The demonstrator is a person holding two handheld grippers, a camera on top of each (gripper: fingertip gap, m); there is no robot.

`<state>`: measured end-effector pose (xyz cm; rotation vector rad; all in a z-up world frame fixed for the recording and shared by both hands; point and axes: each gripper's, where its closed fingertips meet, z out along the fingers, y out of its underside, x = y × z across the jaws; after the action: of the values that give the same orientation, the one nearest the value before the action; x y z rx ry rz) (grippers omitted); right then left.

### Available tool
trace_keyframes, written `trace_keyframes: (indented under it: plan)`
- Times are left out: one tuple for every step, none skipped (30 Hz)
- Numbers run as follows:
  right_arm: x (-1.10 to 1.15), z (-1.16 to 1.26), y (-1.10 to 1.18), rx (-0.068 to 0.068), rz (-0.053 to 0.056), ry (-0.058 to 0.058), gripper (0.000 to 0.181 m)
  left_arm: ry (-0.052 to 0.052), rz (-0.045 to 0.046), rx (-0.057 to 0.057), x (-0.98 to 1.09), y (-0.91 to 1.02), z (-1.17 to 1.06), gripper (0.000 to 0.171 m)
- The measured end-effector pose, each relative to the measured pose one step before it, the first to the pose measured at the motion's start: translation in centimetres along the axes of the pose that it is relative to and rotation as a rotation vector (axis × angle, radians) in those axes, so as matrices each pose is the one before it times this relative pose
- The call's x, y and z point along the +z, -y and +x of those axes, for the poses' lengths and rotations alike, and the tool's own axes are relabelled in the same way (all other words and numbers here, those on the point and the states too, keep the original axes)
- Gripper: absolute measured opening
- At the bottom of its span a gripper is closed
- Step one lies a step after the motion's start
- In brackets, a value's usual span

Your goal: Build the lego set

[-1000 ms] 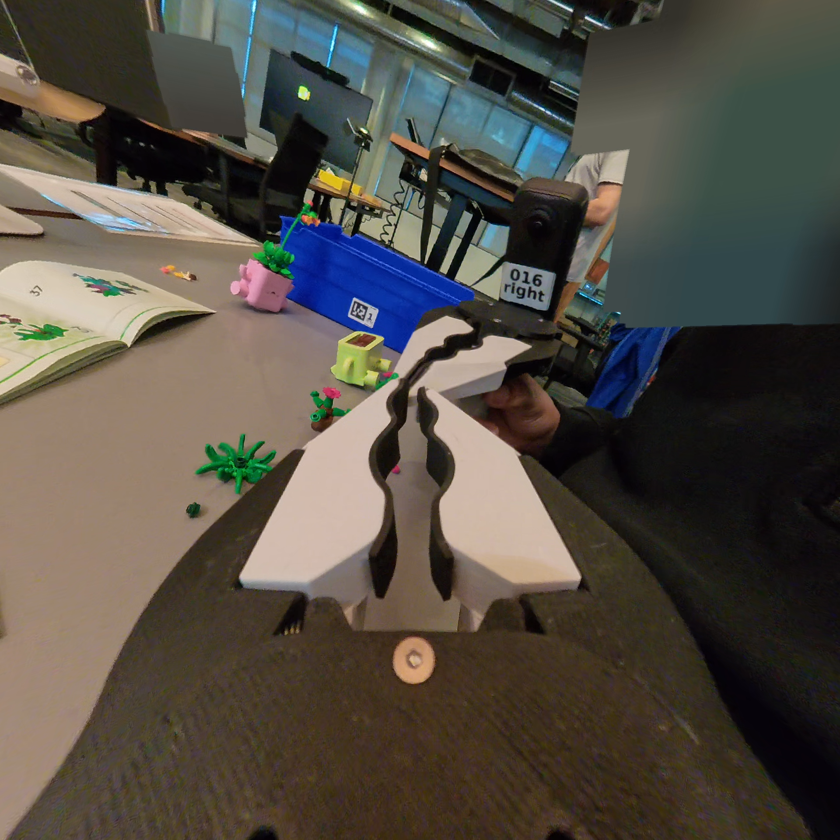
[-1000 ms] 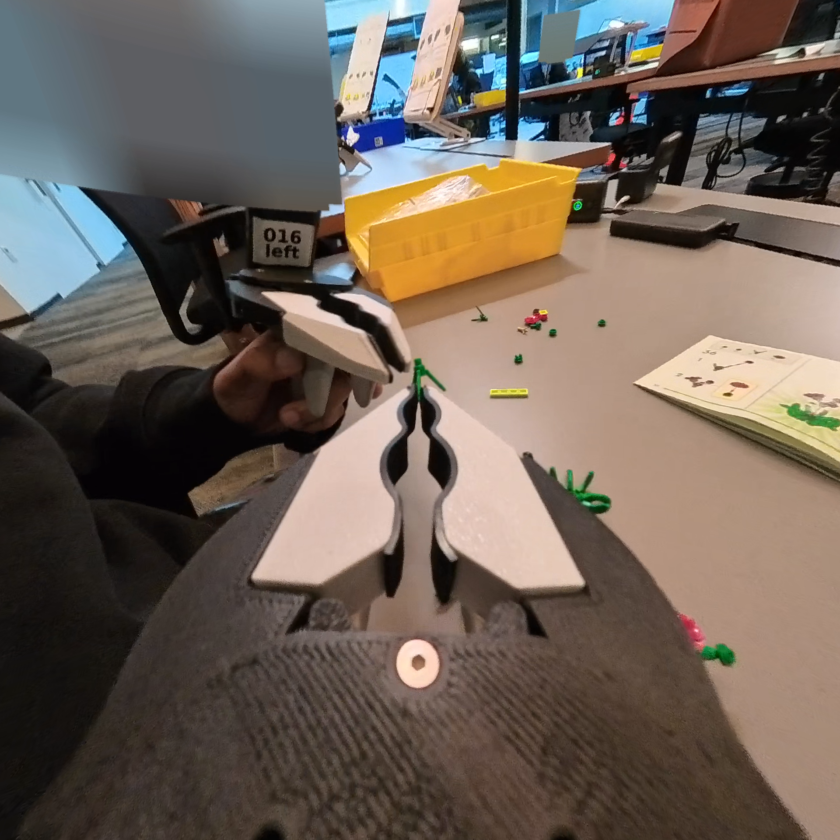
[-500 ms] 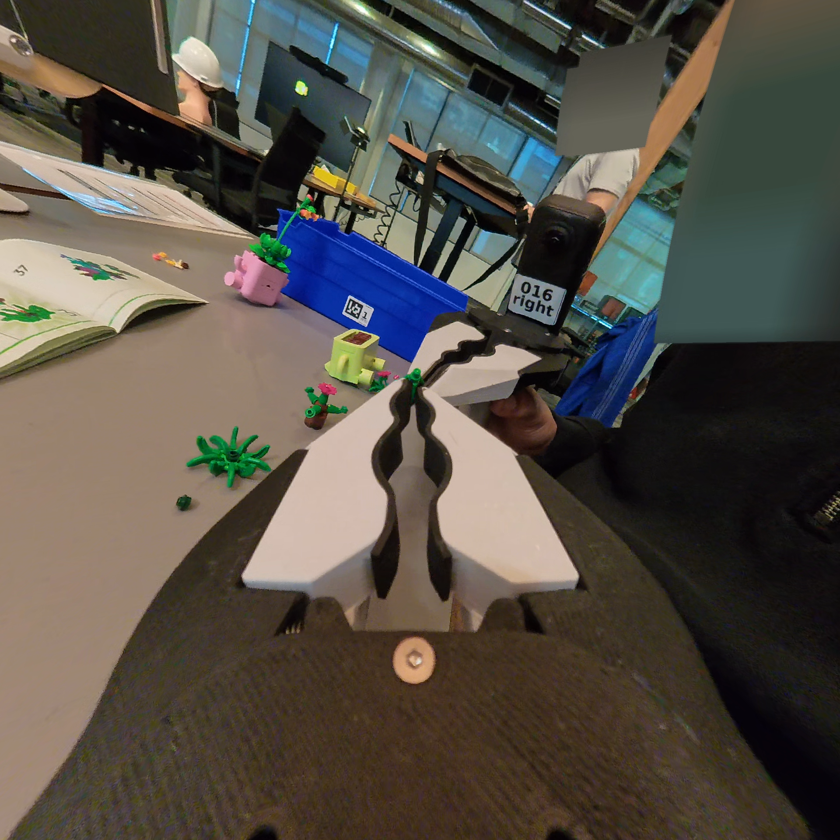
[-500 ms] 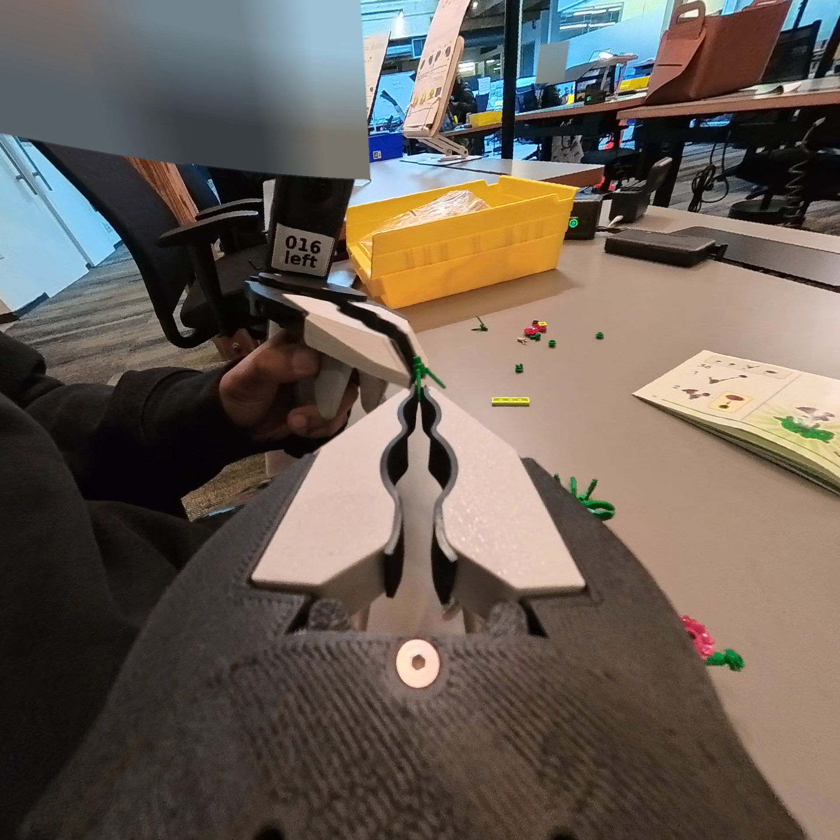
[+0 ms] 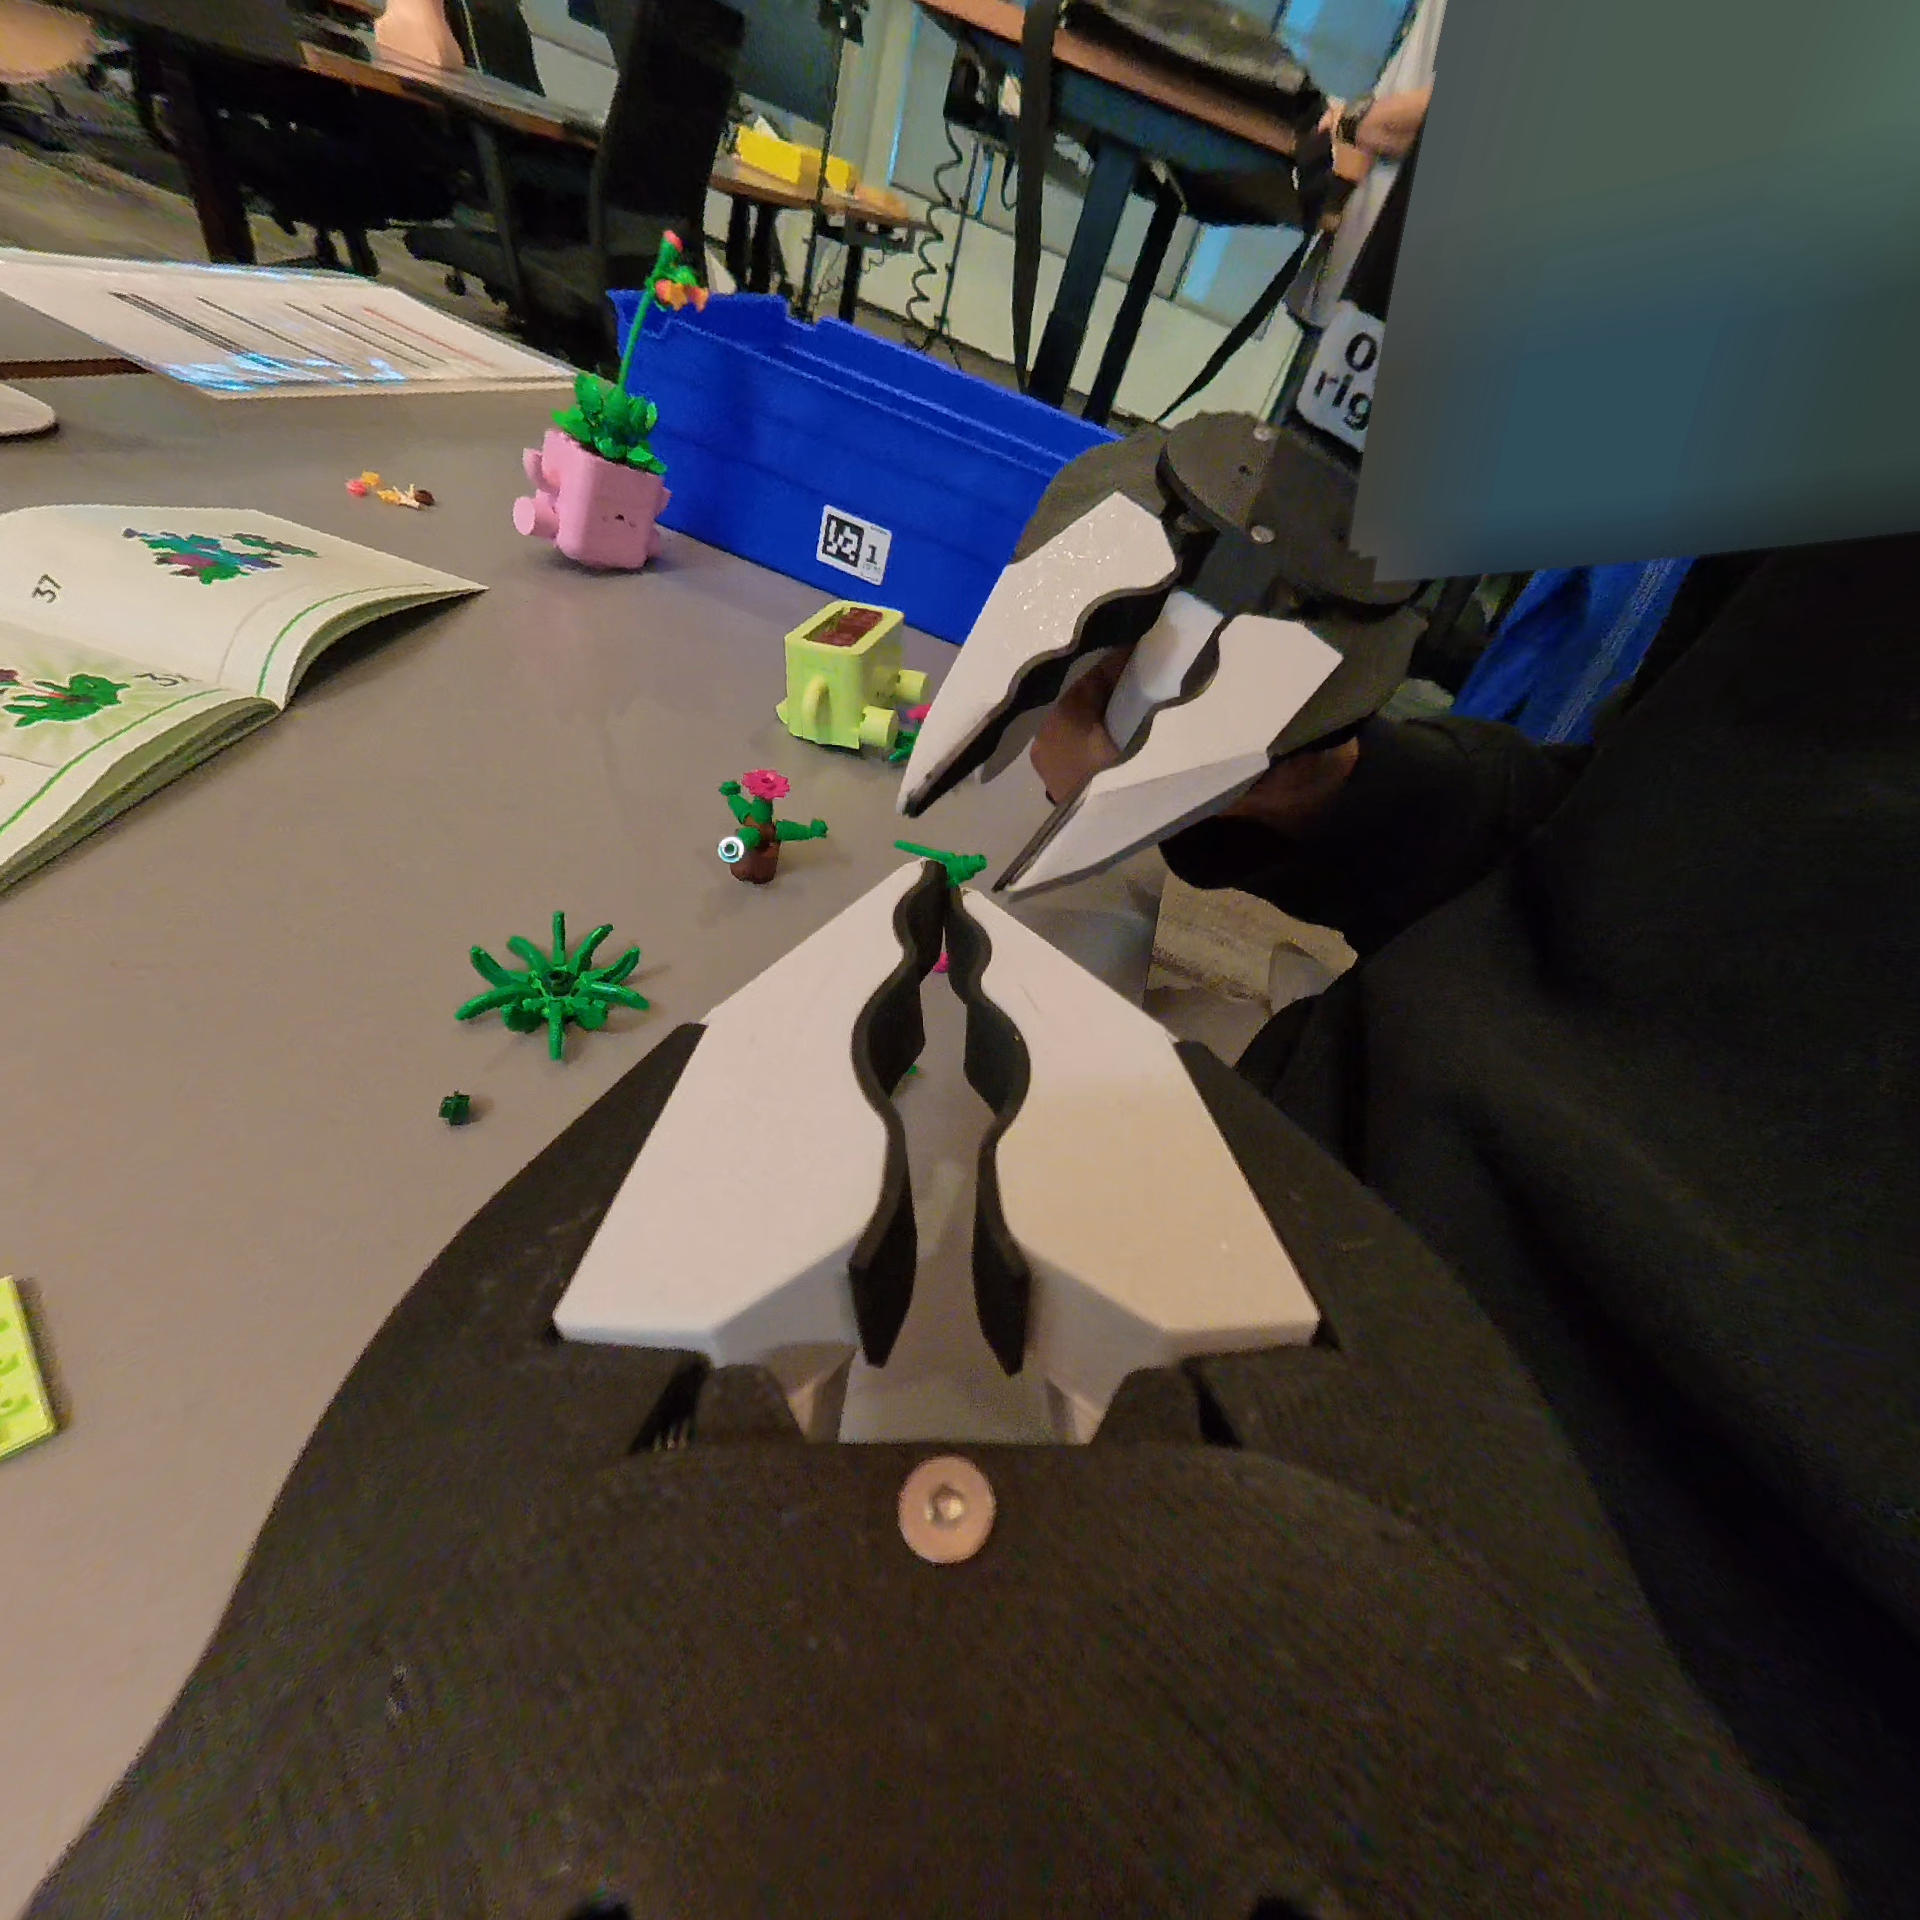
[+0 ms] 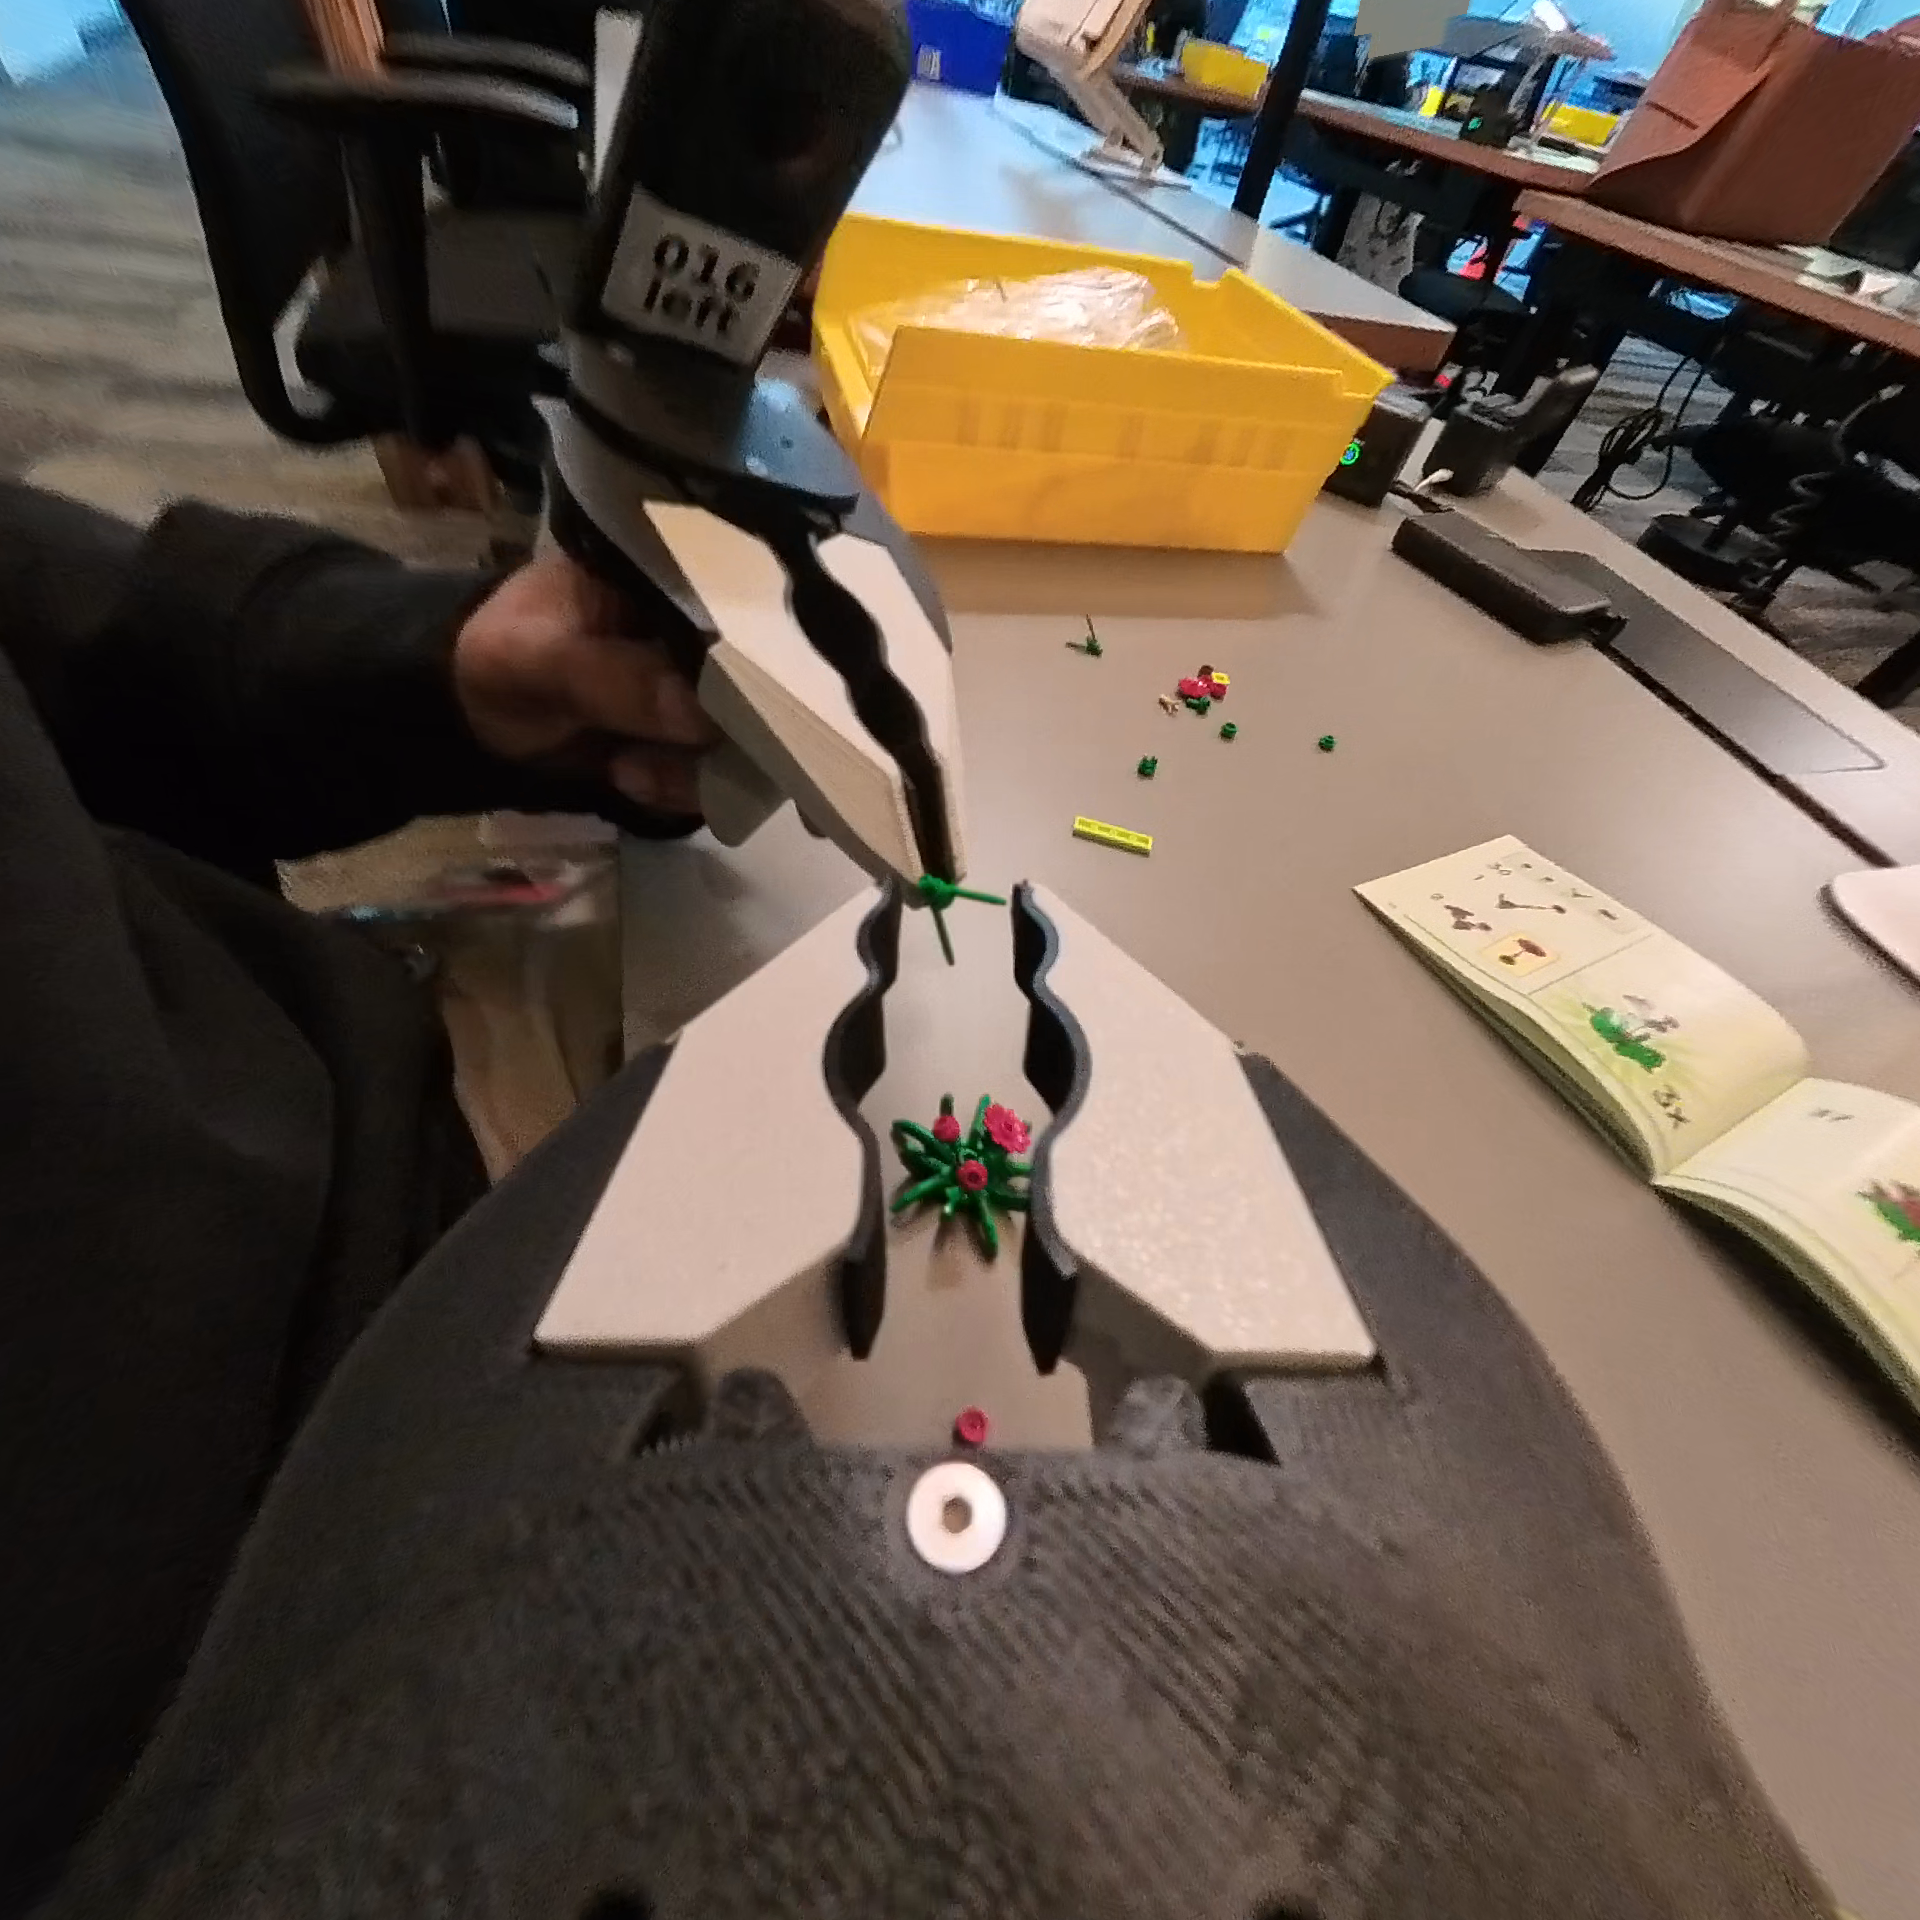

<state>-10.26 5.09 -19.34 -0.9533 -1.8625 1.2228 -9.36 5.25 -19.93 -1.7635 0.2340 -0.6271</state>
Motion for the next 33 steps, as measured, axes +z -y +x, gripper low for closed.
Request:
trace_keyframes:
  plan:
    - [0.08, -0.099, -0.182, -0.032, -0.0189, -0.0063, 0.019, -0.0004, -0.00752, 0.0046, 0.134, -0.099, 0.095, 0.0]
    - [0.05, -0.029, -0.129, -0.0327, -0.0161, -0.0108, 0.018, -0.0037, -0.00568, -0.0016, 0.116, -0.102, 0.092, 0.0]
    - [0.031, -0.005, -0.119, -0.0364, -0.0155, -0.0141, 0.016, -0.0005, -0.00562, -0.0062, 0.093, -0.118, -0.016, 0.0]
    - [0.013, -0.017, -0.093, -0.0389, -0.0143, -0.0137, 0.015, -0.0016, -0.0029, -0.0045, 0.044, -0.086, -0.032, 0.0]
    - [0.012, -0.084, -0.08, -0.038, -0.0134, -0.01, 0.012, -0.0036, -0.00038, -0.0057, 0.003, -0.041, -0.029, 0.0]
    - [0.024, -0.162, -0.076, -0.0359, -0.0143, -0.0053, 0.008, -0.0039, 0.00095, -0.0065, -0.005, -0.004, -0.017, 0.0]
    - [0.038, -0.121, -0.08, -0.0347, -0.0151, -0.0085, 0.005, -0.0037, -0.00208, -0.0046, 0.005, -0.059, -0.008, 0.0]
    - [0.034, -0.067, -0.115, -0.0357, -0.0173, -0.0103, 0.005, -0.0021, -0.00532, -0.0019, 0.031, -0.108, -0.01, 0.0]
    - [0.021, -0.093, -0.14, -0.0319, -0.0192, -0.0061, 0.005, -0.0011, -0.00667, 0.0, 0.055, -0.122, 0.002, 0.0]
    - [0.012, -0.096, -0.15, -0.025, -0.0196, -0.0008, 0.004, -0.0004, -0.00864, 0.0022, 0.077, -0.154, 0.013, 0.0]
    - [-0.019, -0.11, -0.126, -0.0199, -0.0181, 0.0033, 0.004, -0.002, -0.00799, 0.0029, 0.099, -0.134, 0.046, 0.0]
    - [-0.08, -0.084, -0.075, -0.0158, -0.0131, 0.0034, 0.004, -0.0036, -0.00233, 0.0001, 0.09, -0.049, 0.072, 0.0]
    - [-0.117, -0.014, -0.019, -0.0082, -0.0068, 0.0013, 0.004, -0.005, 0.00371, -0.0024, 0.071, 0.039, 0.091, 0.0]
    - [-0.164, 0.035, -0.018, 0.0021, -0.0037, 0.0011, 0.004, -0.0074, 0.00487, -0.0055, 0.08, 0.058, 0.107, 0.0]
    - [-0.253, 0.19, -0.229, 0.01, -0.0125, -0.0054, 0.003, -0.0016, 0.00561, -0.0102, 0.006, 0.065, -0.011, 0.0]
    - [-0.342, 0.523, -0.626, 0.0118, -0.0312, -0.0201, 0.003, 0.0116, 0.00782, -0.0091, -0.076, 0.108, -0.231, 0.004]
    - [-0.438, 0.583, -1.002, 0.016, -0.0461, -0.0158, 0.003, 0.0139, 0.00628, -0.0045, -0.147, 0.082, -0.281, 0.006]
    - [-0.47, 0.531, -1.248, 0.0286, -0.0554, -0.0045, 0.003, 0.0078, 0.00475, -0.0009, -0.165, 0.044, -0.209, 0.006]
    - [-0.425, 0.336, -1.387, 0.0393, -0.063, 0.0143, 0.003, 0.0068, 0.00292, -0.003, -0.126, 0.016, -0.204, 0.006]
    - [-0.354, 0.16, -1.349, 0.0419, -0.0618, 0.0257, 0.003, 0.0041, 0.00154, -0.0061, -0.078, -0.019, -0.185, 0.006]
    - [-0.252, 0.015, -1.176, 0.0401, -0.0514, 0.0313, 0.003, -0.0003, 0.00182, -0.0084, -0.016, -0.036, -0.104, 0.006]
    - [-0.095, -0.149, -1.022, 0.036, -0.0498, 0.0371, 0.002, -0.0043, 0.00133, -0.0087, 0.023, -0.047, -0.038, 0.006]
    - [0.067, -0.303, -0.72, 0.0274, -0.0377, 0.039, 0.002, -0.0028, -0.00041, -0.0086, 0.039, -0.052, -0.038, 0.005]
    - [0.171, -0.417, -0.362, 0.0173, -0.0217, 0.0361, 0.002, 0.0027, -0.00164, -0.0072, 0.034, -0.06, -0.088, 0.005]
    - [0.236, -0.366, -0.178, 0.0068, -0.0162, 0.0232, 0.002, 0.0045, -0.00143, -0.0038, 0.004, -0.031, -0.11, 0.006]
    - [0.27, -0.38, -0.215, -0.0014, -0.024, 0.0202, 0.002, 0.005, -0.00087, -0.0011, -0.025, -0.012, -0.099, 0.006]
    - [0.297, -0.348, -0.209, -0.0035, -0.0276, 0.0196, 0.002, 0.006, -0.00074, 0.0001, -0.053, -0.002, -0.1, 0.006]
    - [0.313, -0.239, -0.195, -0.0029, -0.0254, 0.0151, 0.002, 0.0051, -0.0012, 0.001, -0.058, -0.024, -0.087, 0.005]
    - [0.283, -0.063, -0.116, -0.0035, -0.019, 0.0066, 0.002, 0.0035, -0.0011, 0.0015, -0.054, -0.016, -0.056, 0.005]
    - [0.26, -0.008, -0.082, -0.0049, -0.0147, 0.0049, 0.002, 0.0027, -0.00097, 0.0012, -0.047, -0.017, -0.058, 0.005]
    - [0.203, -0.059, -0.016, -0.0025, -0.0109, 0.0095, 0.002, 0.002, -0.00117, 0.0004, -0.023, -0.033, -0.051, 0.005]
    - [0.169, -0.078, 0.029, 0.001, -0.0079, 0.0112, 0.002, 0.0012, -0.00169, -0.0011, -0.016, -0.047, -0.061, 0.005]
    - [0.149, -0.114, 0.031, -0.0009, -0.0072, 0.0118, 0.002, -0.0013, -0.00143, -0.0024, -0.019, -0.041, -0.025, 0.005]
